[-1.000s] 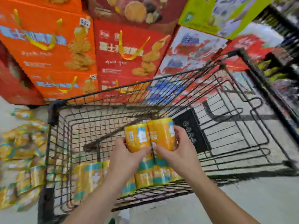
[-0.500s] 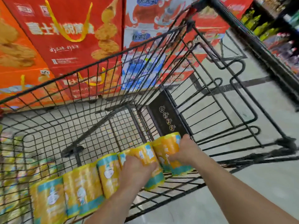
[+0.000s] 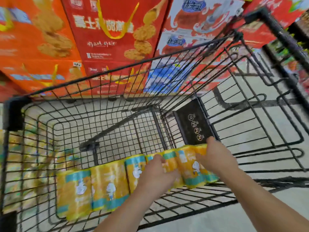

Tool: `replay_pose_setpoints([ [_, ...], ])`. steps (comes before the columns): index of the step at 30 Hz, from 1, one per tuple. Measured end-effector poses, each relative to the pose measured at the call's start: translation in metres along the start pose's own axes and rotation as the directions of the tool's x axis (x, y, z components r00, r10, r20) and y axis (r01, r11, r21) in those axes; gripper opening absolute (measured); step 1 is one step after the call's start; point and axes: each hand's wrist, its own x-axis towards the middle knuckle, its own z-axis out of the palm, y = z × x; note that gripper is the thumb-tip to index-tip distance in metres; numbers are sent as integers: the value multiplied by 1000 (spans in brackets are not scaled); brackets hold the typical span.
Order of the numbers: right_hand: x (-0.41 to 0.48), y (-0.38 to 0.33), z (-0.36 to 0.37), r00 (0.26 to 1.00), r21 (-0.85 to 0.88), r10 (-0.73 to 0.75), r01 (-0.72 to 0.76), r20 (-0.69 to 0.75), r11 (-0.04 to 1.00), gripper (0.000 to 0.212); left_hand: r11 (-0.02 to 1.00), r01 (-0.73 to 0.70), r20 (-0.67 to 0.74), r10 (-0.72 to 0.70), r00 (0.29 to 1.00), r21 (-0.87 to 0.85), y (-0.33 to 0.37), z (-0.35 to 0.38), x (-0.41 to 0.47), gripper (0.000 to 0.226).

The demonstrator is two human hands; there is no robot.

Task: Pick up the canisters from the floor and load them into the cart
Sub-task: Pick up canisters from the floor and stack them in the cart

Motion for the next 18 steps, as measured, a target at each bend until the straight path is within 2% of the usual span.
replay_pose_setpoints([
  [3,-23,-53,-21,990,41,-84,89,-111,995,43,990,-62,-59,55,997,-123,-14,-40,-22,35],
  [6,-58,-131,-33,963,109,-204,225,-176,968,45,954,-157,-206,105,973,-255,-40,-97,-52,19],
  [8,-91,-191,-32,928,155,-314,346,-201,925,42,920,-217,-327,105,939,-328,-67,-144,-76,15],
  [13,-199,-341,-1,762,309,-598,648,-250,696,36,811,-374,-635,5,773,-449,-167,-266,-152,15],
  [18,-322,-460,60,620,371,-764,761,-178,532,30,768,-386,-761,-198,617,-512,-300,-351,-236,19],
])
